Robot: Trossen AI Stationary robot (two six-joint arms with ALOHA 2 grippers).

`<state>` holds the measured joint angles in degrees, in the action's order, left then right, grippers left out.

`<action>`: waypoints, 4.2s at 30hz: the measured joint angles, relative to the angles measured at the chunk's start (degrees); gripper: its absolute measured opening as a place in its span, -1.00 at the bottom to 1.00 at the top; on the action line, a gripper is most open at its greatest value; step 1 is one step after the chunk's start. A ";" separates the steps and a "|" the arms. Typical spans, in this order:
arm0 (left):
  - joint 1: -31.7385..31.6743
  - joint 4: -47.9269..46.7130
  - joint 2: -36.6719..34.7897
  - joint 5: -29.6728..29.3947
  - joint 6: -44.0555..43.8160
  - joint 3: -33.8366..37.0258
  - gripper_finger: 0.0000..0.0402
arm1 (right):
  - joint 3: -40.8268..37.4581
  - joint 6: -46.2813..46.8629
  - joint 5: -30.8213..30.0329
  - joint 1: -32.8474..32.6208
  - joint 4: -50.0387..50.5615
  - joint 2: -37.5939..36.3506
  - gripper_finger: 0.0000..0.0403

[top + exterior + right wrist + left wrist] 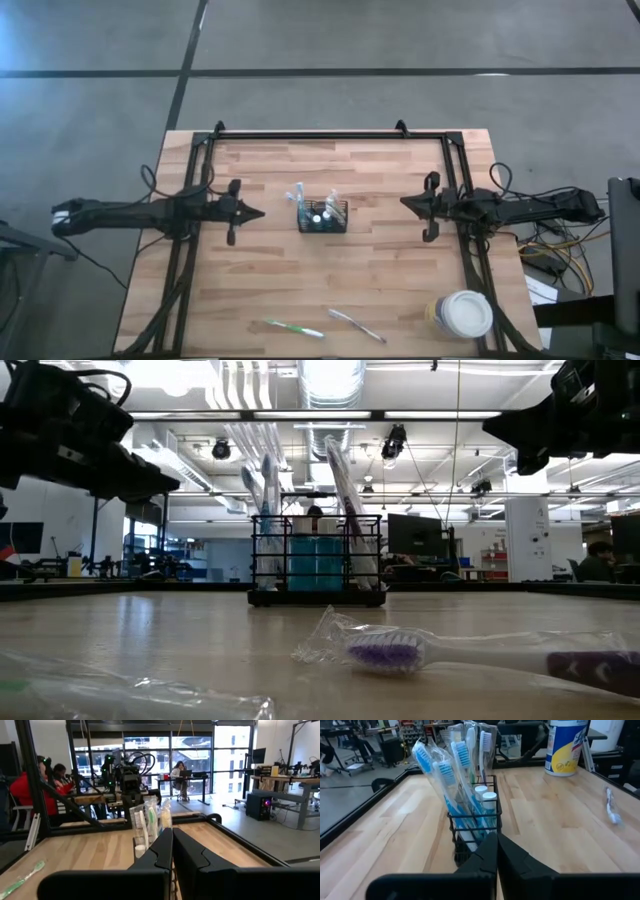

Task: Pick & Place toothbrushing station
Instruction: Put the purple toothbrush into the black mesh organizer

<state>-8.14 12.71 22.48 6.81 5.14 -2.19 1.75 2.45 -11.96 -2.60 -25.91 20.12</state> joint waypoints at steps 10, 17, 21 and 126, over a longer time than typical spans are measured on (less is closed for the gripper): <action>0.00 0.20 -3.75 1.14 0.01 0.65 -0.99 | 0.54 -0.04 -0.01 0.00 -0.02 -0.02 -0.96; 0.00 -0.19 -4.06 1.30 0.01 0.62 -0.99 | 3.12 0.51 1.02 -0.17 2.97 0.07 -0.96; 0.00 0.03 -4.05 1.28 0.02 0.62 -0.97 | 12.35 4.56 1.92 -0.53 15.82 3.11 -0.96; -0.04 -9.42 -5.12 -0.42 -11.33 -4.12 -0.95 | 93.47 52.76 6.43 -33.49 74.51 107.34 -0.26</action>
<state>-8.19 3.29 17.37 6.39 -6.20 -6.31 95.22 55.22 -5.53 -36.08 48.60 127.46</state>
